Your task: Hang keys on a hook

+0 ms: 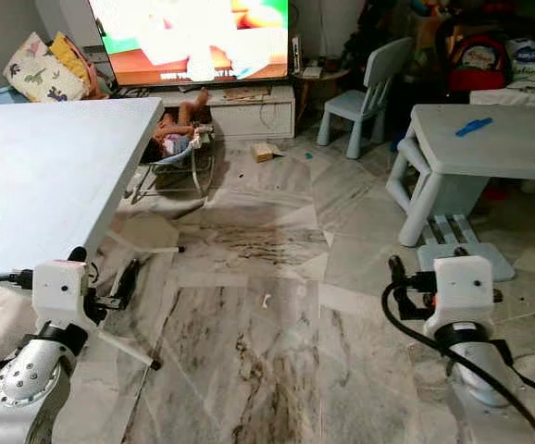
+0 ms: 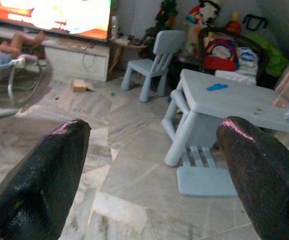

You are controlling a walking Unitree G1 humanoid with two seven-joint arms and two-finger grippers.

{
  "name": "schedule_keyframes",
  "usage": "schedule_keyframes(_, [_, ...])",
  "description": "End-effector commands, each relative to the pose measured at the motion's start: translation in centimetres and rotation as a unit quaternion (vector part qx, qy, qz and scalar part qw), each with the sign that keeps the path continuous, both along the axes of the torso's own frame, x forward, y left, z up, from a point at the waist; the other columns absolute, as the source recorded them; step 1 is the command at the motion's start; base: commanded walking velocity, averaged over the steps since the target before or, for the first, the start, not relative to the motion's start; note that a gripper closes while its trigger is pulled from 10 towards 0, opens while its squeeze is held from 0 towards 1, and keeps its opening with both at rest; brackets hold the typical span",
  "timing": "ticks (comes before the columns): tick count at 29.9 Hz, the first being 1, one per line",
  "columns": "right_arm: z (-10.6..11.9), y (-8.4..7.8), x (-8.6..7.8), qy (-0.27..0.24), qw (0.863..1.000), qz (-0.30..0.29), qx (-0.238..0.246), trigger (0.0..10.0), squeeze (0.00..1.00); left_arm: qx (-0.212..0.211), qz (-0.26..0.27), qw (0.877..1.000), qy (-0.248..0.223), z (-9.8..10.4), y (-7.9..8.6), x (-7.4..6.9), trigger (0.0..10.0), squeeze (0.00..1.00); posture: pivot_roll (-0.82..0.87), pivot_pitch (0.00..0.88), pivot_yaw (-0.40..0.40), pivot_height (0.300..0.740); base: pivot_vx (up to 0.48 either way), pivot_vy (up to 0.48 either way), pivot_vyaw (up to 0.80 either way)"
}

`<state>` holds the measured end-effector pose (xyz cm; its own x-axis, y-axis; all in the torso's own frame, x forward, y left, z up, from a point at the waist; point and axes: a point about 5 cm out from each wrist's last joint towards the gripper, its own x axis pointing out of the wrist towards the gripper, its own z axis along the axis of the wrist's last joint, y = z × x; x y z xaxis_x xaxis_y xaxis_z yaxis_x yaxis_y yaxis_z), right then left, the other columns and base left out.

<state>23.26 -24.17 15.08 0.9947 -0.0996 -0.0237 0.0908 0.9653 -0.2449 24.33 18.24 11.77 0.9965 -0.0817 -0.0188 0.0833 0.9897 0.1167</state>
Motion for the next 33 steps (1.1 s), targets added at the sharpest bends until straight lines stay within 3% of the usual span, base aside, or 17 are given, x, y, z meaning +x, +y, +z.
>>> schedule_keyframes(1, [0.5, 1.1, 0.7, -0.016, 1.000, 0.018, 0.015, 10.0, 0.00, 0.002, -0.010, 1.000, -0.014, 0.6, -0.5, 0.3, 10.0, 0.00, -0.04, 0.009, 0.072, 0.740, 0.000, 0.000, 0.00])
schedule_keyframes(5, [0.8, 2.3, 1.2, -0.024, 0.999, 0.031, 0.005, 10.0, 0.00, -0.002, -0.016, 1.000, -0.018, 1.0, -0.8, 0.5, 10.0, 0.00, -0.03, 0.007, 0.070, 0.740, 0.000, 0.000, 0.00])
schedule_keyframes(9, [0.6, 3.3, 1.7, -0.025, 0.999, 0.035, 0.003, 10.0, 0.00, -0.005, -0.008, 1.000, -0.020, 1.2, -0.6, 0.8, 10.0, 0.00, -0.03, 0.007, 0.069, 0.740, 0.000, 0.000, 0.80])
schedule_keyframes(14, [0.8, 4.5, 2.6, -0.037, 0.998, 0.034, 0.034, 10.0, 0.00, -0.031, 0.011, 0.999, -0.002, 1.1, -0.7, 1.4, 10.0, 0.00, -0.03, 0.005, 0.064, 0.740, 0.000, 0.000, 0.80])
schedule_keyframes(20, [0.8, 4.7, 2.9, -0.039, 0.997, 0.028, 0.052, 10.0, 0.00, -0.027, 0.003, 1.000, 0.008, 0.8, -0.8, 1.6, 10.0, 0.00, -0.04, 0.008, 0.063, 0.740, 0.000, 0.086, 0.13])
schedule_keyframes(33, [1.3, 4.3, 3.5, -0.044, 0.997, 0.017, 0.057, 10.0, 0.00, -0.042, -0.009, 0.999, 0.027, 0.7, -1.1, 2.4, 10.0, 0.00, -0.04, 0.017, 0.064, 0.740, 0.000, 0.480, 0.00])
